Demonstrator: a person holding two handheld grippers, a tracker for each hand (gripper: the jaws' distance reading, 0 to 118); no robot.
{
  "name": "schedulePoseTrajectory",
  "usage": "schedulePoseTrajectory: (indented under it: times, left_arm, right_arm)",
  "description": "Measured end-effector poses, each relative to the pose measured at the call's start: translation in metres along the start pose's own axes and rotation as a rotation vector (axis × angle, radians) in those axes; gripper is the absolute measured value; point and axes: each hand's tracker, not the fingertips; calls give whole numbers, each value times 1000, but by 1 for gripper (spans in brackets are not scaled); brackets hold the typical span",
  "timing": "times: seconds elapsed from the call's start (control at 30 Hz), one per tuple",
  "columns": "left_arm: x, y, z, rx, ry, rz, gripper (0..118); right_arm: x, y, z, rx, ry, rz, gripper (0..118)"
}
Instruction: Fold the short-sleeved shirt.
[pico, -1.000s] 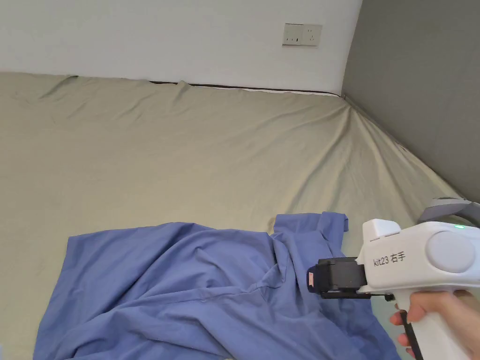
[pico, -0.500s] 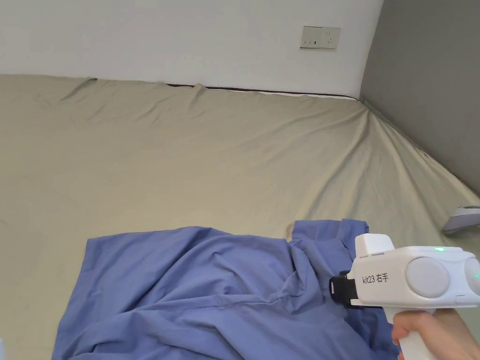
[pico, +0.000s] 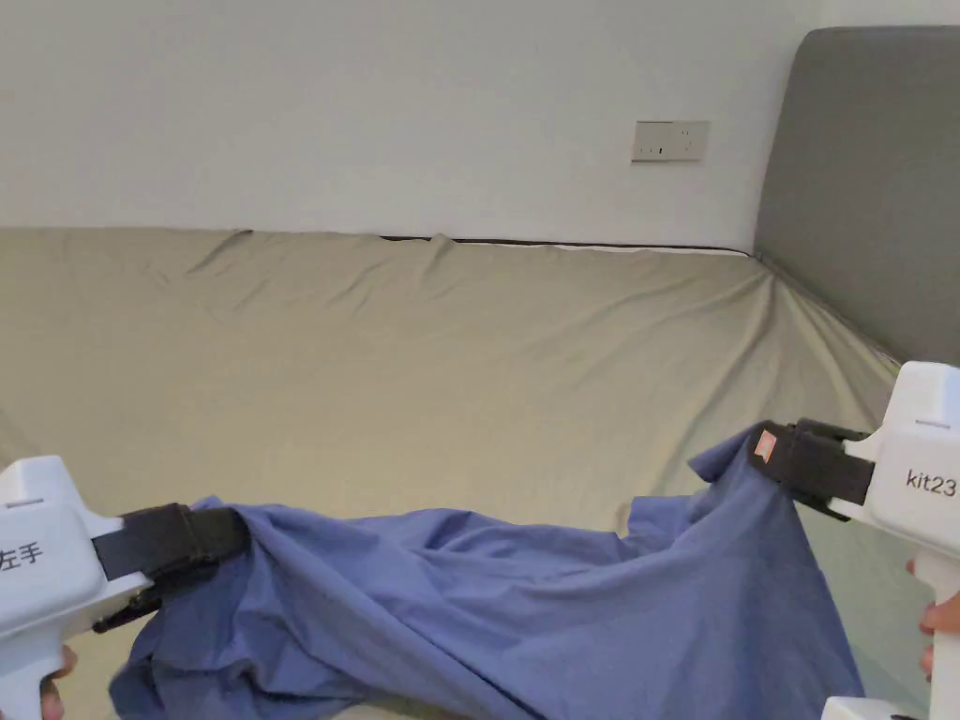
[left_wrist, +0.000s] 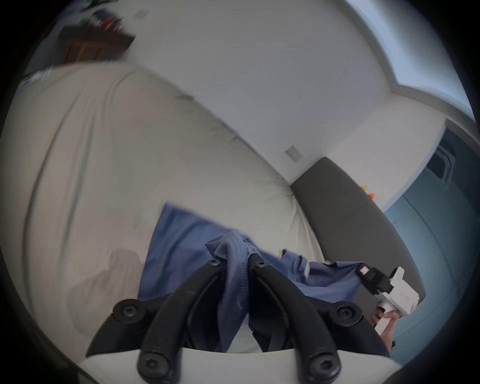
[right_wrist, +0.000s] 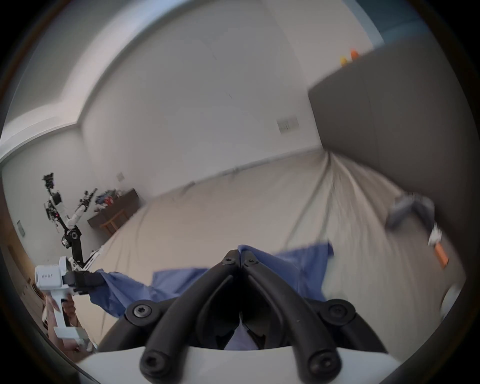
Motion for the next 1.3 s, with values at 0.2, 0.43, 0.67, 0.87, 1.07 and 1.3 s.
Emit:
schedulePoseTrajectory:
  times: [0.2,0.43,0.67,0.87,1.07,1.3]
  left_arm:
    - [102,79,63,210,-27,-220,12]
    - [210,130,139,379,66,-520,11]
    - [239,173,155,409,103,-590,11]
    - [237,194,142,373,122,-596,11]
    - [224,241,100,234,16,-515,11]
    - [230,304,41,307,-12,-442,11]
  right_arm:
    - [-45,102,67,288,9,121,0]
    - [-87,180,133,601,32,263,0]
    - [-96,226,145,727,-31,309,0]
    - [-99,243,125,746,-55,353,0]
    - [-101,285,83,771,-58,352,0]
    - [-91,339,17,849,-51,296,0]
